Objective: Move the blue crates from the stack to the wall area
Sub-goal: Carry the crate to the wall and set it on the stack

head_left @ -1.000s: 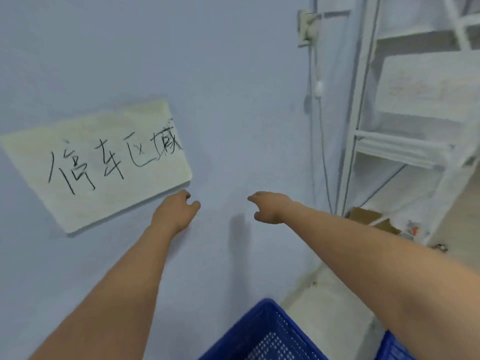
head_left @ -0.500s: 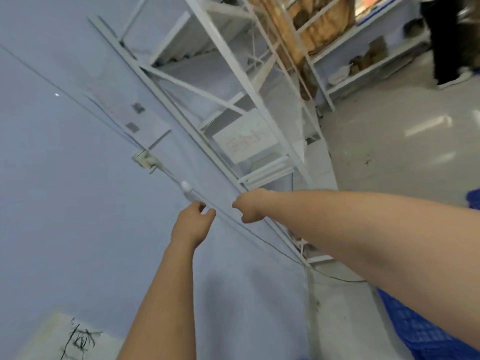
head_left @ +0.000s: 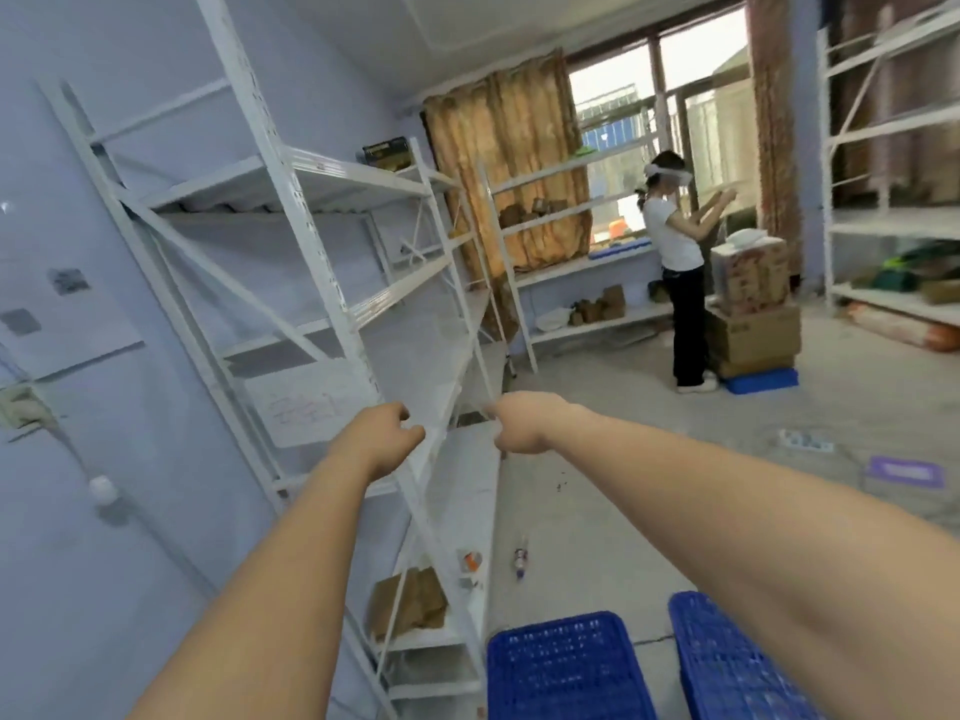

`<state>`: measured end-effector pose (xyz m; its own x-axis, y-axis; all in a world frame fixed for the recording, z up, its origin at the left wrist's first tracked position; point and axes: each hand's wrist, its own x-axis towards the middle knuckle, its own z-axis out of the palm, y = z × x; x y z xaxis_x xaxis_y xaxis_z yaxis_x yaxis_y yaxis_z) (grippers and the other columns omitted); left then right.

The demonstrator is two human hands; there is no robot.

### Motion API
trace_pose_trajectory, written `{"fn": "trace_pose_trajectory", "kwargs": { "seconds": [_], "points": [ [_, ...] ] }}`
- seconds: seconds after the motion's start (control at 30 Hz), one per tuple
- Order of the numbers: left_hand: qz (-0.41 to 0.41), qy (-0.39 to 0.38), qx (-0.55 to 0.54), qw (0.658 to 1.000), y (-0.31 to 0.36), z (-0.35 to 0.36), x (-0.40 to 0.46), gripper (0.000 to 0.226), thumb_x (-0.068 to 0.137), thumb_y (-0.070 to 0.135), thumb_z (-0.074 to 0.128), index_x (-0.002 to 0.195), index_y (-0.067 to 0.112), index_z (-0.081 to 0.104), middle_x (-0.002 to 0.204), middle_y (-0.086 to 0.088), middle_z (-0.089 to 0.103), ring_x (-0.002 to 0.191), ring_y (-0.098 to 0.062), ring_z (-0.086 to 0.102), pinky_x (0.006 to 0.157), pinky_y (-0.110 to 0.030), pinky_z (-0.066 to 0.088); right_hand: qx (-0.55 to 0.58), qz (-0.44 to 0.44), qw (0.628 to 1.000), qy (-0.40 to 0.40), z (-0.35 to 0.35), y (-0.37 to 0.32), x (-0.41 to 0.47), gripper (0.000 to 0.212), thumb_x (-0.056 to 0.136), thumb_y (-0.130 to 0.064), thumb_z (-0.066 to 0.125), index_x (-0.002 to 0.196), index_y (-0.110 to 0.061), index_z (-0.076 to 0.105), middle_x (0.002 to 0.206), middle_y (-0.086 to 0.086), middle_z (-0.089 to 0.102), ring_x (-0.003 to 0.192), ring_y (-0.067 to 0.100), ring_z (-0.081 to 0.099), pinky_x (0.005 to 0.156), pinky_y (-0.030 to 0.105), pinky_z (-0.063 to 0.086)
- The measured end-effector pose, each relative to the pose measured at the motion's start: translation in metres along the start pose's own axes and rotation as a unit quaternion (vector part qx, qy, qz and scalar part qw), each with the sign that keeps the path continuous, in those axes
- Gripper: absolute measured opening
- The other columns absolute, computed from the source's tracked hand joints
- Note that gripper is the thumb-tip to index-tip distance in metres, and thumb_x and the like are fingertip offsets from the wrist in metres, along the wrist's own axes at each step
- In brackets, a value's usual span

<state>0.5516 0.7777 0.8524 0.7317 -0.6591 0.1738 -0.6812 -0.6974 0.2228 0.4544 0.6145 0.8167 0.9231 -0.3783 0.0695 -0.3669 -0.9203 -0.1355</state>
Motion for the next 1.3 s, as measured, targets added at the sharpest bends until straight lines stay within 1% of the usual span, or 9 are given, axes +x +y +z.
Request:
{"fn": "trace_pose_trajectory", "kwargs": {
  "seconds": [0.2,0.3,0.4,0.53,0.6,0.73,0.83,0.97,1.3],
  "points": [
    [0.044,-0.013,0.007,0.999,0.1,0.013,0.032,0.043,0.094,0.029,0.047,0.13,0.005,0.052,0.134,-0.016,0.055,0.119,-0.031,0.052,0.093,-0.033,0.042,-0.004,0.081,0.997,0.015,-0.037,0.115,-0.041,0.056,0.093,-0.03,0.048,0.144,-0.012,0.035,0.147,0.011,0.041,0.132,0.03,0.043,0.106,0.044,0.04],
    [0.073,-0.013,0.0,0.997,0.14,0.018,0.045,0.044,0.095,0.027,0.047,0.133,0.004,0.048,0.137,-0.017,0.052,0.122,-0.031,0.051,0.095,-0.033,0.041,0.004,0.121,0.992,0.016,-0.048,0.161,-0.056,0.059,0.094,-0.028,0.047,0.147,-0.011,0.03,0.151,0.012,0.035,0.135,0.03,0.039,0.109,0.043,0.037],
    [0.107,-0.008,0.006,0.994,0.167,0.026,0.062,0.042,0.095,0.031,0.046,0.129,0.007,0.05,0.132,-0.015,0.055,0.115,-0.029,0.055,0.089,-0.034,0.043,0.011,0.158,0.987,0.02,-0.06,0.197,-0.066,0.062,0.093,-0.028,0.047,0.149,-0.011,0.026,0.154,0.01,0.032,0.137,0.029,0.037,0.109,0.041,0.036],
    [0.146,-0.007,0.004,0.989,0.198,0.035,0.086,0.046,0.094,0.038,0.046,0.129,0.009,0.049,0.132,-0.014,0.055,0.118,-0.029,0.054,0.098,-0.04,0.045,0.016,0.215,0.976,0.039,-0.078,0.228,-0.08,0.063,0.092,-0.028,0.047,0.149,-0.012,0.026,0.153,0.01,0.034,0.133,0.03,0.043,0.105,0.041,0.041],
    [0.166,-0.011,-0.004,0.986,0.213,0.04,0.098,0.047,0.094,0.039,0.046,0.13,0.01,0.049,0.132,-0.014,0.055,0.117,-0.029,0.054,0.097,-0.04,0.045,0.013,0.236,0.971,0.037,-0.086,0.237,-0.083,0.063,0.093,-0.027,0.046,0.15,-0.012,0.024,0.154,0.009,0.033,0.134,0.029,0.042,0.107,0.04,0.04],
    [0.215,-0.012,-0.026,0.976,0.243,0.05,0.121,0.046,0.094,0.042,0.045,0.13,0.013,0.048,0.13,-0.011,0.056,0.114,-0.026,0.056,0.091,-0.038,0.047,-0.003,0.27,0.962,0.052,-0.104,0.254,-0.082,0.057,0.09,-0.026,0.05,0.144,-0.013,0.037,0.145,0.01,0.045,0.127,0.029,0.047,0.102,0.044,0.044],
    [0.239,-0.01,-0.027,0.97,0.265,0.067,0.138,0.046,0.094,0.043,0.044,0.13,0.014,0.048,0.13,-0.01,0.057,0.114,-0.025,0.056,0.091,-0.037,0.047,-0.003,0.294,0.953,0.067,-0.107,0.27,-0.081,0.055,0.092,-0.026,0.049,0.143,-0.013,0.036,0.146,0.01,0.043,0.13,0.029,0.045,0.105,0.042,0.042],
    [0.241,-0.044,-0.009,0.969,0.284,0.09,0.15,0.05,0.094,0.043,0.043,0.134,0.013,0.046,0.134,-0.009,0.054,0.119,-0.026,0.054,0.097,-0.04,0.046,-0.023,0.308,0.951,0.03,-0.097,0.292,-0.076,0.055,0.092,-0.024,0.049,0.143,-0.01,0.036,0.147,0.012,0.041,0.132,0.03,0.042,0.107,0.043,0.039],
    [0.203,-0.064,0.002,0.977,0.337,0.129,0.205,0.05,0.094,0.043,0.04,0.135,0.015,0.044,0.136,-0.009,0.051,0.118,-0.026,0.053,0.089,-0.036,0.045,-0.025,0.269,0.963,0.024,-0.089,0.381,-0.039,0.052,0.093,-0.025,0.048,0.142,-0.01,0.036,0.149,0.009,0.037,0.132,0.028,0.042,0.107,0.04,0.04]
  ]
}}
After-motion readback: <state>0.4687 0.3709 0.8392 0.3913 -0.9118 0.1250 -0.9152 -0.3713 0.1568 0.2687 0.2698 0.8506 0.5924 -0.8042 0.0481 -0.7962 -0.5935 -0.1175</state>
